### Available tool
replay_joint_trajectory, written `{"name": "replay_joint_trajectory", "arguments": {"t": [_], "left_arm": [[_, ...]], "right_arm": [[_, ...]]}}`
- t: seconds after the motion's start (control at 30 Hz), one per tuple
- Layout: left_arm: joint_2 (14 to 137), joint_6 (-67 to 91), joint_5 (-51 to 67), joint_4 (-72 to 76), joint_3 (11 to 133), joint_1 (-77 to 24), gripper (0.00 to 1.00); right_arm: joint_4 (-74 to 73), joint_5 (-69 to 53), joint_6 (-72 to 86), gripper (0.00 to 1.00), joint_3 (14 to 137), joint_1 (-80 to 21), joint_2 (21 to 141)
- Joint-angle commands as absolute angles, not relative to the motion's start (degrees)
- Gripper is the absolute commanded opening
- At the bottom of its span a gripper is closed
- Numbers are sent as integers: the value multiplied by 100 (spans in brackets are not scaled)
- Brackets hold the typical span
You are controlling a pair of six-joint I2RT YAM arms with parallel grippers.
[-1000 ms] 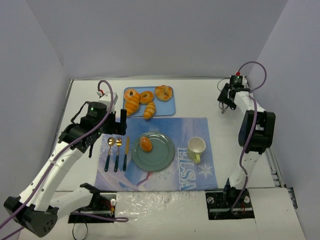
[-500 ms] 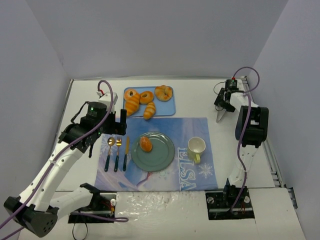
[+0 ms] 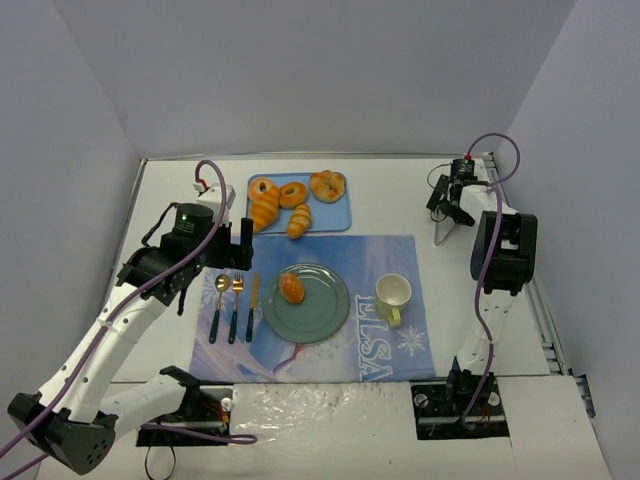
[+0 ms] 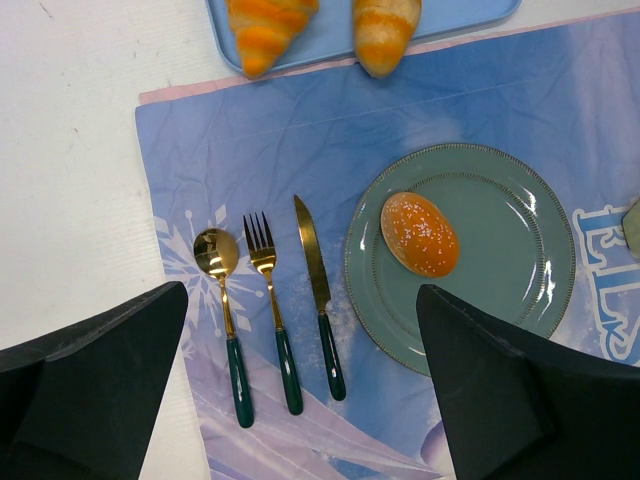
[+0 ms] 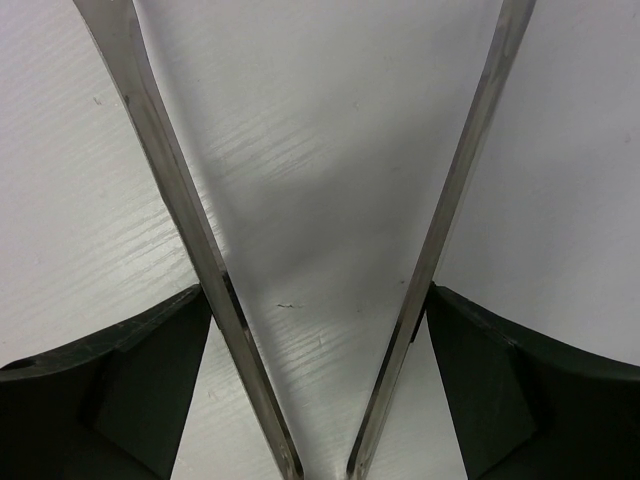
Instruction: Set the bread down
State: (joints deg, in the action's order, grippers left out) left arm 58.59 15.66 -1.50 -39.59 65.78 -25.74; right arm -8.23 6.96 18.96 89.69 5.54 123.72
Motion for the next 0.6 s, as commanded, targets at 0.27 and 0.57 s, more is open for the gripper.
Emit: {"name": "replay_joint_trajectory", "arguments": {"t": [0.27, 0.57], "left_arm": [[5810, 1608, -176, -3683, 6653, -2514, 97], [5826, 1608, -177, -3683, 6661, -2514, 97]], "right_arm": [[-835, 1135, 1845, 88, 8672, 422, 11048], [-827, 1099, 1836, 89, 8365, 245, 10131]]}}
